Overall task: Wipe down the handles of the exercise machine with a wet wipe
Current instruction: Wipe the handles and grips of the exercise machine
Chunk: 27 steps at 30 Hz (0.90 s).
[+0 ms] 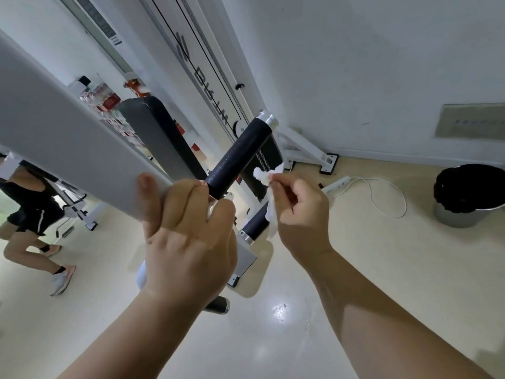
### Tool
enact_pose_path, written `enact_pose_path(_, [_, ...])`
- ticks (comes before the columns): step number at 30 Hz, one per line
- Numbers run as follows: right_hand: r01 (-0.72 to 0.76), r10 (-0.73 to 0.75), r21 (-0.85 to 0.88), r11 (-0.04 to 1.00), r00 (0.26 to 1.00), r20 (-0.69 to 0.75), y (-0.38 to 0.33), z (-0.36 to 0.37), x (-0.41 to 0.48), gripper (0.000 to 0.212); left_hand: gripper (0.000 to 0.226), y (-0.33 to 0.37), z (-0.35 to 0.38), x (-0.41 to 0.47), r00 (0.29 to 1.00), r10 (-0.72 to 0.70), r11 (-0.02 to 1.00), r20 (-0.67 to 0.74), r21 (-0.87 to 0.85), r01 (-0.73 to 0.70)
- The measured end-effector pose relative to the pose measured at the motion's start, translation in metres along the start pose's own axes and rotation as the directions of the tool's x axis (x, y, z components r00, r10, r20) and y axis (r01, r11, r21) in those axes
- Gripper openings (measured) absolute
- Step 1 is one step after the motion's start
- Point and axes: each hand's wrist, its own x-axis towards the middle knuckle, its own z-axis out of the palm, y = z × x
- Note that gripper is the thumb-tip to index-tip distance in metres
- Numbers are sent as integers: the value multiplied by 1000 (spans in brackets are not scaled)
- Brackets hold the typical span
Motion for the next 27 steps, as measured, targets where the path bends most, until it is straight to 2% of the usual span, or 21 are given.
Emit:
enact_pose_path(2, [4, 0, 41, 999, 997, -81, -19, -2, -1, 17, 22, 2, -1, -2, 1000, 3, 1000, -5, -11, -3])
enact_pose_path(4, [131, -127, 16, 991, 978, -166, -42, -2, 9, 15, 20, 2, -3, -3, 1000, 16, 1000, -2, -26, -16])
enact_pose_path(5, [192, -193, -19, 981, 969, -154, -50, -1, 16, 14, 19, 1, -4, -3, 1000, 26, 999, 6, -37, -25])
enact_pose_path(9, [301, -301, -155, 941, 953, 20, -62, 16, 29, 18, 13, 3, -9, -2, 997, 43, 997, 62, -65, -38])
enact_pose_path(12, [468, -446, -236, 852, 884, 144, -57, 24, 22, 20, 12, -2, -8, -4, 993, 49, 995, 109, -90, -39])
enact_pose_path(13, [481, -455, -248, 841, 877, 157, -56, 23, 25, 21, 12, -5, -8, -3, 991, 58, 993, 124, -110, -45])
enact_pose_path(17, [330, -342, -289, 899, 940, 10, -63, 26, 40, 15, 10, -19, -6, -1, 975, 127, 975, 184, -204, -89])
enact_pose_path(20, [372, -347, -333, 867, 928, 133, -72, 45, 22, 17, 34, -34, -1, -4, 968, 184, 956, 171, -260, -136])
enact_pose_path(22, [277, -246, -343, 897, 960, 132, -78, 48, 7, 19, 41, -48, 0, -10, 958, 251, 911, 142, -368, -185])
enact_pose_path(24, [107, -126, -331, 938, 991, -38, -82, 41, -8, 19, 27, -62, -1, -23, 943, 328, 821, 58, -510, -255])
enact_pose_path(25, [23, -59, -263, 964, 990, -129, -86, 39, -19, 20, 20, -70, -1, -32, 935, 354, 764, 3, -577, -288])
enact_pose_path(27, [-51, 10, -168, 985, 971, -238, -101, 38, -44, 22, 15, -84, 3, -50, 931, 353, 649, -94, -692, -316])
